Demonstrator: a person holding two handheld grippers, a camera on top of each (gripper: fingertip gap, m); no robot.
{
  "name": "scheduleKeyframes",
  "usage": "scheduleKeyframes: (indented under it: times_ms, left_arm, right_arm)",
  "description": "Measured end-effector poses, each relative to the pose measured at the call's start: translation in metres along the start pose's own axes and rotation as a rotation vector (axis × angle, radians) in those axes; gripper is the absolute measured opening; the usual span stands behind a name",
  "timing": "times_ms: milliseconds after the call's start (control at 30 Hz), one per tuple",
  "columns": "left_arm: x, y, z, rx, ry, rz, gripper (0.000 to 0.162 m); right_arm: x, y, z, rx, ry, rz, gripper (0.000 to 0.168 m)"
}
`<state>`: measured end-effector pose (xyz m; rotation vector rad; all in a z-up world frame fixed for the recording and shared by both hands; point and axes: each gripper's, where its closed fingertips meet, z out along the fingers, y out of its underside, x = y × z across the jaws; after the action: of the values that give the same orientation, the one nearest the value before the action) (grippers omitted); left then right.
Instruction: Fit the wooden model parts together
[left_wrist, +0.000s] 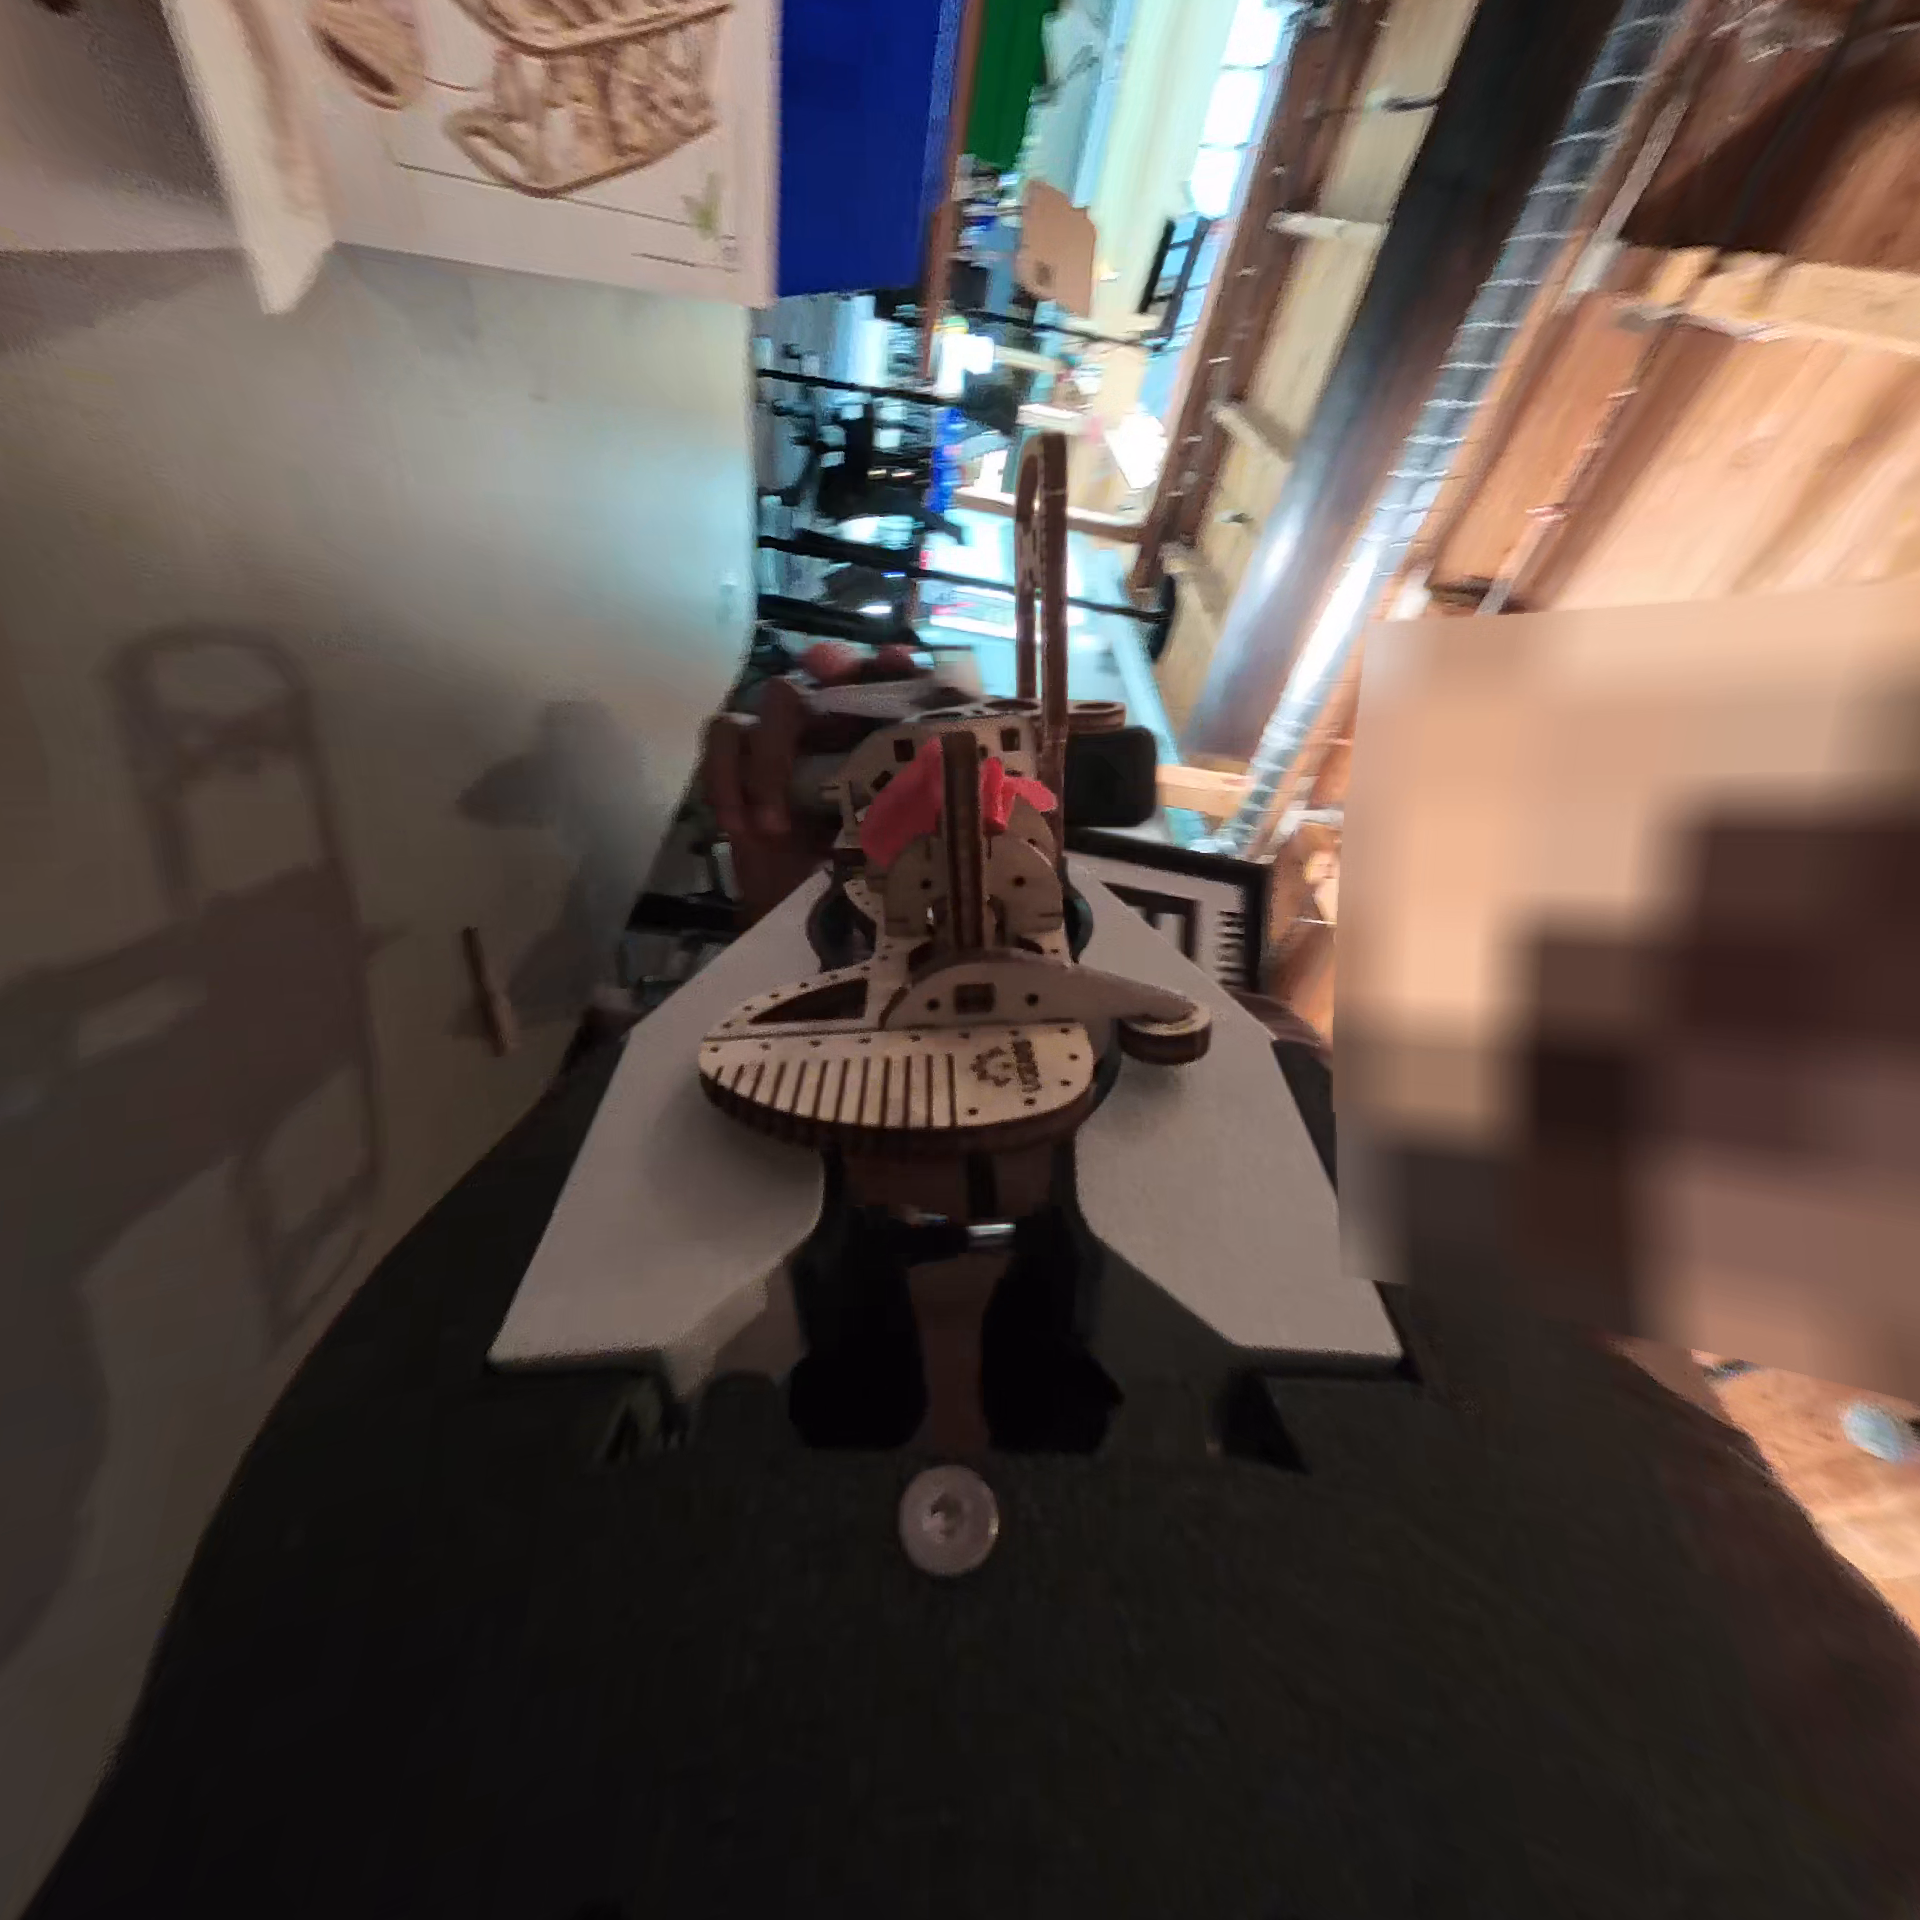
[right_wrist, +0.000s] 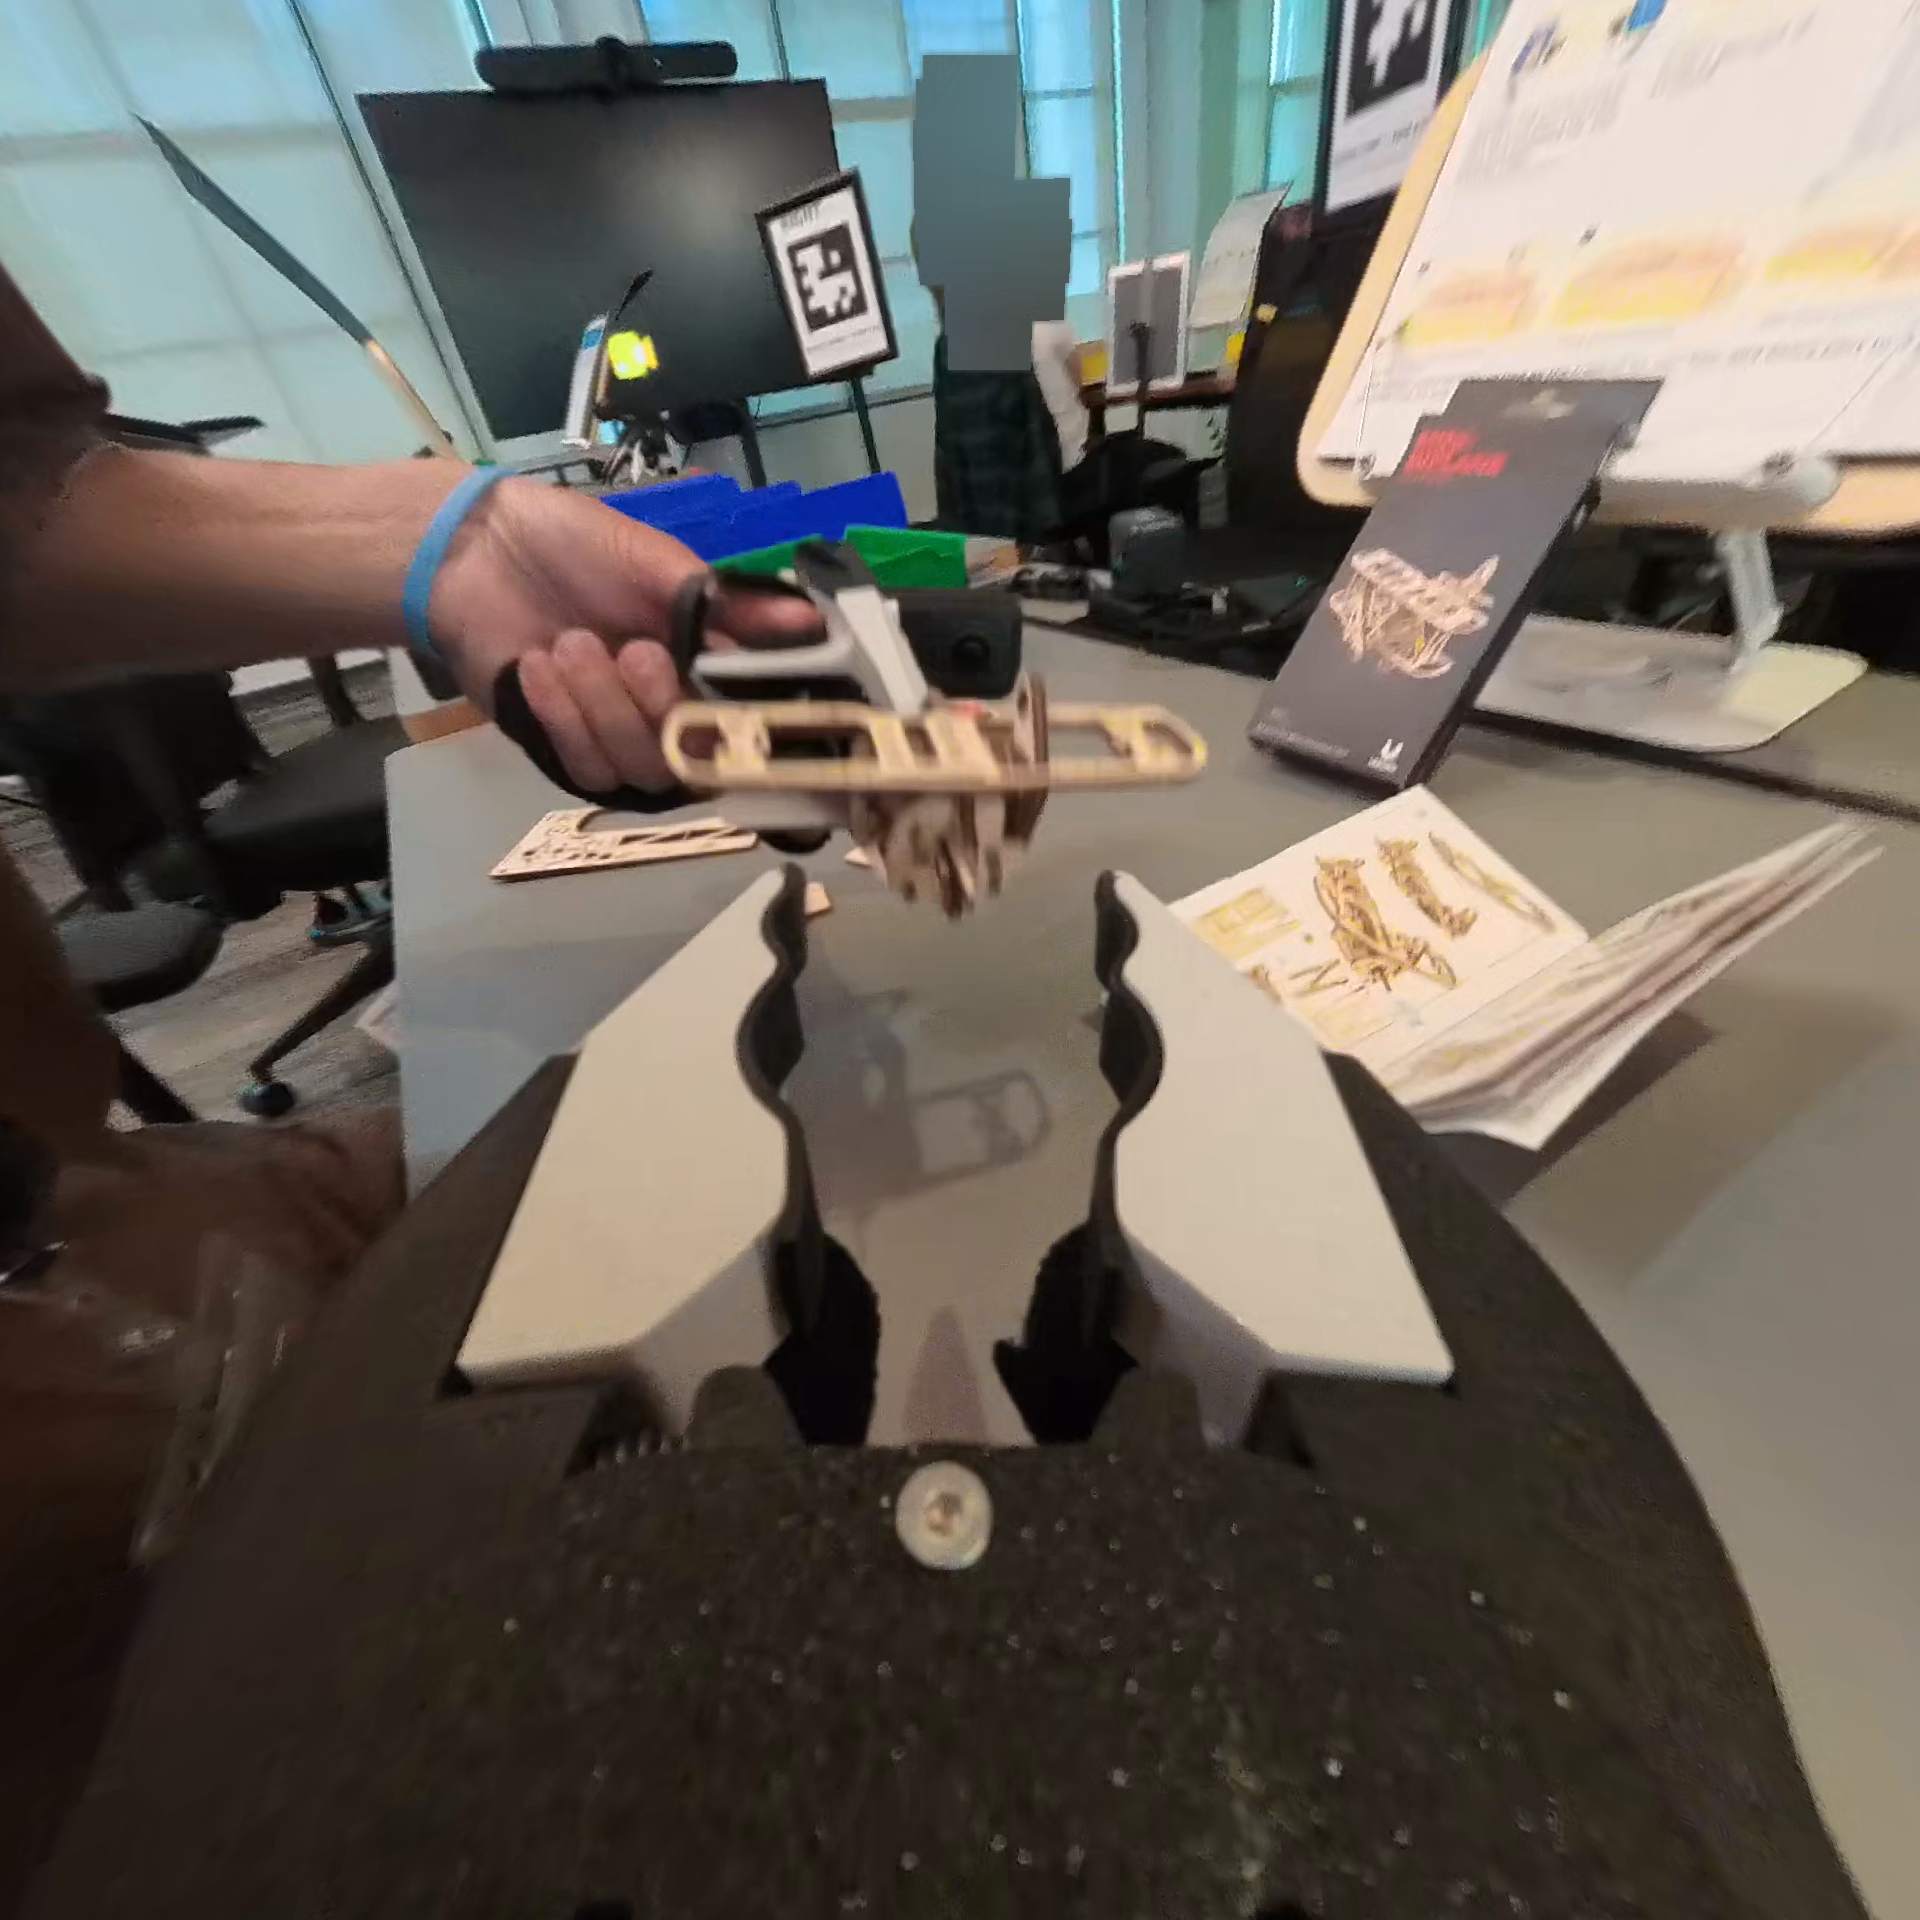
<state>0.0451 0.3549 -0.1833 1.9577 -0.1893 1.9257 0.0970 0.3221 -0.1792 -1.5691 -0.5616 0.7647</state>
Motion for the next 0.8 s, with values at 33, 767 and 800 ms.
scheduleKeyframes:
  times_ms: [33,767,800]
  left_arm:
    - [-0.011,0.001,0.0,-0.003,-0.068,0.024,0.034]
    - [-0.07,0.036,-0.014,-0.172,-0.482,0.213,0.035]
    - [-0.07,0.037,-0.015,-0.181,-0.49,0.219,0.035]
  right_arm:
    - [-0.003,-0.003,0.002,0.024,0.013,-0.02,0.061]
    - [-0.05,0.059,0.048,-0.477,-0.103,-0.055,0.065]
    - [-0.05,0.06,0.049,-0.493,-0.101,-0.05,0.061]
